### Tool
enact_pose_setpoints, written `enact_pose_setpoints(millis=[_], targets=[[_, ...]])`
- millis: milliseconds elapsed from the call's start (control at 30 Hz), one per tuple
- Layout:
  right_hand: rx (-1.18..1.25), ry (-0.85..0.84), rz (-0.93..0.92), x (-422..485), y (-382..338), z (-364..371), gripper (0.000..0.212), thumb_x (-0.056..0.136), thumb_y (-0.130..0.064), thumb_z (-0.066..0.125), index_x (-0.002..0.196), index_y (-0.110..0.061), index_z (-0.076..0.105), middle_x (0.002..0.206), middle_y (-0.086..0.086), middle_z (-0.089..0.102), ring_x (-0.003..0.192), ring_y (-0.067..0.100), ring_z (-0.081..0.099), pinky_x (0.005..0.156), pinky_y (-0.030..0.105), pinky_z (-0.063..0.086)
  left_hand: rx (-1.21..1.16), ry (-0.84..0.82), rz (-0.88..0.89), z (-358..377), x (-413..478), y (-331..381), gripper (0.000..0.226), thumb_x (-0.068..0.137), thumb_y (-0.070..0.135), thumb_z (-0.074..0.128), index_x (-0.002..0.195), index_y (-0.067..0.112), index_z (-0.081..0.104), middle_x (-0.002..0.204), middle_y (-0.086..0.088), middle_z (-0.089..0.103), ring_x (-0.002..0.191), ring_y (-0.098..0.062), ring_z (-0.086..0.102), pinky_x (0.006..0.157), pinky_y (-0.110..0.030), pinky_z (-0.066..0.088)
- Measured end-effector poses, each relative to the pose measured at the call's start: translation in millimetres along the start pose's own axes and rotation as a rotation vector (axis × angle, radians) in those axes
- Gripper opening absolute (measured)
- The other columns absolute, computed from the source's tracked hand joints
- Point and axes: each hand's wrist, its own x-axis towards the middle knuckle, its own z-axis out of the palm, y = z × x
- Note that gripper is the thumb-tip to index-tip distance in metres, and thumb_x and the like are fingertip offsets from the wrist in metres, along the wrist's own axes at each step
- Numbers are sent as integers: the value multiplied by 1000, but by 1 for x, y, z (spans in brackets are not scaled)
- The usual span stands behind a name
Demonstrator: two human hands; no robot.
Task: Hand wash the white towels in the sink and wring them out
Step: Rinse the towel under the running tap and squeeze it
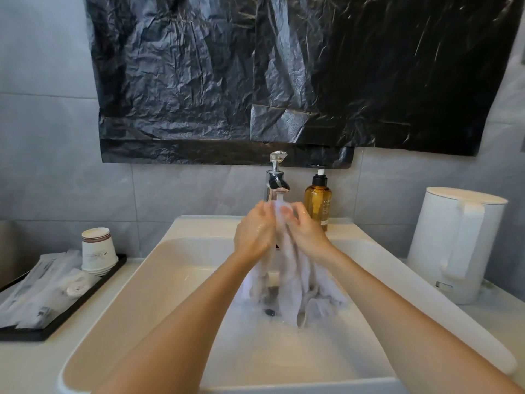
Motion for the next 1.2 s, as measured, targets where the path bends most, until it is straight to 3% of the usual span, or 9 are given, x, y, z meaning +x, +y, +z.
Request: enact_pose_setpoints(millis=[100, 233, 367, 500, 600, 733, 900, 1033, 1200], targets=[[156, -324, 36, -4, 14, 2, 52, 85, -48, 67, 123, -19, 48, 114, -5, 62, 103, 9, 61, 79, 19, 51, -176, 59, -122, -6, 14, -8, 43, 106, 31, 22, 114, 5, 55, 122, -14, 59, 113, -32, 53, 88, -37, 37], [-90, -557, 144, -3, 29, 3, 55, 78, -31, 78, 125, -21, 52, 119, -5, 60, 110, 15, 58, 91, 28, 49, -425, 169, -327, -18, 29, -21, 38, 105, 25, 30, 123, 4, 55, 126, -17, 58, 114, -32, 54, 96, -37, 40], [180, -233, 213, 10, 15, -14, 27, 78, -6, 63, 103, -13, 57, 101, 9, 57, 93, 24, 56, 77, 34, 44, -429, 214, -340, -26, 35, -34, 33, 103, 22, 35, 122, 15, 60, 123, -10, 62, 113, -32, 57, 101, -40, 44], [617, -51, 215, 15, 4, -25, 24, 76, -12, 57, 100, -16, 58, 104, 16, 56, 93, 30, 56, 78, 41, 44, -443, 9, -242, -14, 28, -34, 28, 96, 11, 47, 107, 30, 65, 113, 3, 67, 105, -22, 61, 98, -37, 48], [689, 17, 136, 14, -9, -15, 27, 78, -15, 51, 103, -23, 57, 108, 11, 55, 98, 26, 56, 79, 36, 46, -490, -99, -216, -8, 21, -26, 30, 90, 13, 47, 106, 24, 70, 110, -5, 71, 102, -28, 65, 95, -47, 52], [532, 190, 19, 7, -22, 7, 26, 87, -14, 46, 112, -20, 49, 99, -2, 54, 91, 12, 54, 71, 24, 42, -751, -292, -348, -4, 10, -3, 39, 94, 45, 44, 94, 18, 72, 86, -9, 73, 85, -24, 69, 72, -33, 53], [202, 241, 12, 4, -11, 31, 37, 92, -49, 44, 109, -18, 55, 104, 4, 60, 94, 16, 58, 75, 32, 47, -772, -397, -361, 18, 0, -5, 39, 98, 57, 38, 91, 26, 60, 90, 3, 63, 84, -13, 60, 79, -32, 51], [53, 322, 18, 1, -6, 30, 39, 100, -44, 37, 99, -16, 63, 95, 5, 66, 90, 22, 62, 82, 42, 52, -639, -235, -415, 21, -1, -4, 49, 93, 58, 48, 89, 13, 68, 83, -6, 70, 77, -17, 65, 70, -30, 52], [-152, 261, 90, 3, -9, 22, 34, 102, -30, 37, 98, -8, 63, 98, 14, 66, 92, 30, 61, 74, 33, 46, -336, -133, -369, 21, 0, -12, 62, 83, 75, 39, 78, 20, 66, 78, -3, 71, 78, -26, 67, 76, -36, 53]])
